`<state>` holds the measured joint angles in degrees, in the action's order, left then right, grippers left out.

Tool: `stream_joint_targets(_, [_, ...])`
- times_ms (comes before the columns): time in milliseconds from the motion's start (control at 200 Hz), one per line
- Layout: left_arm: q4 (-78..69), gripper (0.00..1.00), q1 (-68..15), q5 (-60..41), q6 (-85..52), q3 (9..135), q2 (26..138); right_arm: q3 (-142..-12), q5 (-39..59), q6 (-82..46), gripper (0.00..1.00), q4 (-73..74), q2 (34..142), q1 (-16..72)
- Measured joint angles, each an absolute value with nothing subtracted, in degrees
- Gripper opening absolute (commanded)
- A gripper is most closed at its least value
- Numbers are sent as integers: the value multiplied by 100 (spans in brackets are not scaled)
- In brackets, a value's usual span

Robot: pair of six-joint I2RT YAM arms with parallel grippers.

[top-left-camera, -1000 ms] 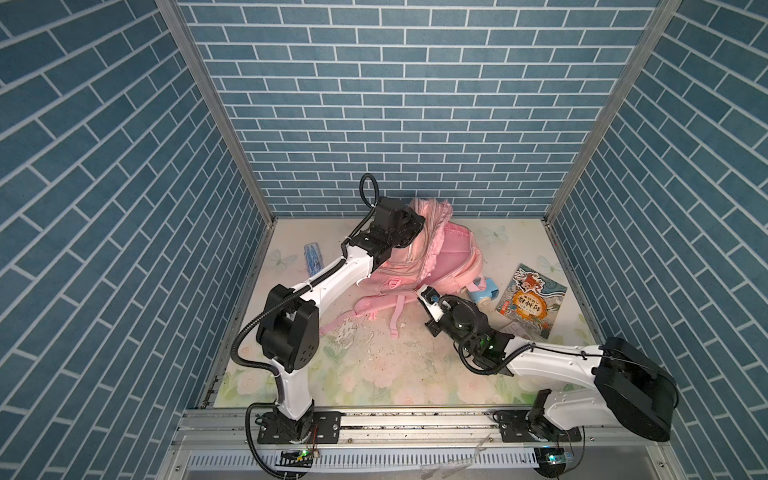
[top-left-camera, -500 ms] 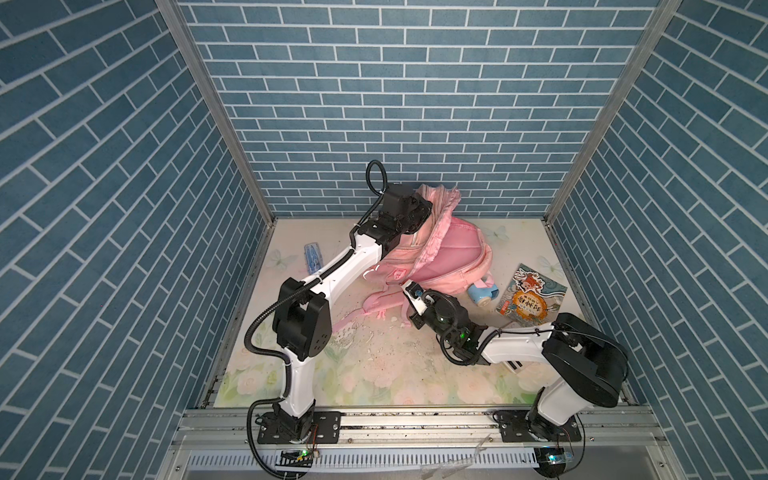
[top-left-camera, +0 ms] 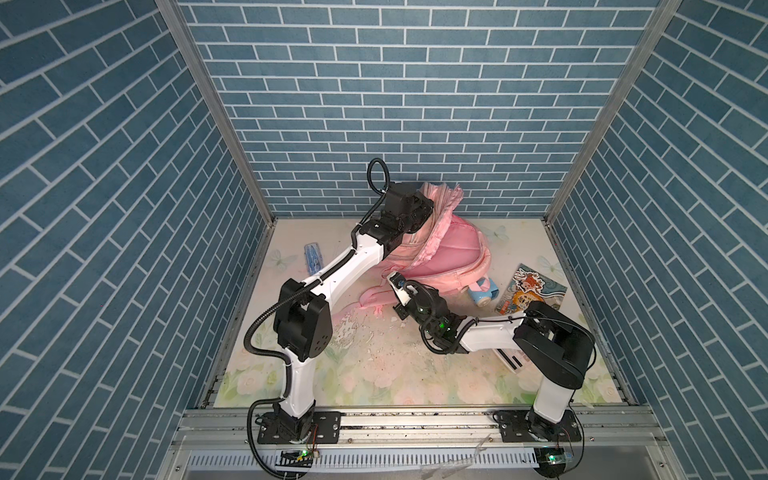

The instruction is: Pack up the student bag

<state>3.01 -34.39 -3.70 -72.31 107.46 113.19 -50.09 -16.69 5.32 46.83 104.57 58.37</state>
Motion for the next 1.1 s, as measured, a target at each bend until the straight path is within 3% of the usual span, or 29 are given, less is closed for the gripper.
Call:
stream_joint_targets(500, [602,0,-3479,-412,-6840,11133,11325,-5548,-1708,-23,0,4241,10879,5828])
stream_joint_targets(550, [744,0,-3461,-565,-6608,11157,11325,-5548,-1673,-75,7,4165,10871,5828])
stream_joint_targets(680, [1273,0,-3352,-1063,-5804,11227,11325,-5524,-1437,-263,39,3909,10704,5830])
stream_joint_targets(735, [1531,0,-3293,-1245,-5450,11227,11321,-5518,-1326,-353,46,3765,10508,5835])
stream_joint_targets(905, [2071,0,-3133,-1872,-4453,11260,11316,-5481,-1105,-410,56,3374,9712,5835])
stream_joint_targets(1095, [3356,0,-2985,-2027,-3267,12171,11443,-5076,-1028,-434,57,2777,8646,5741])
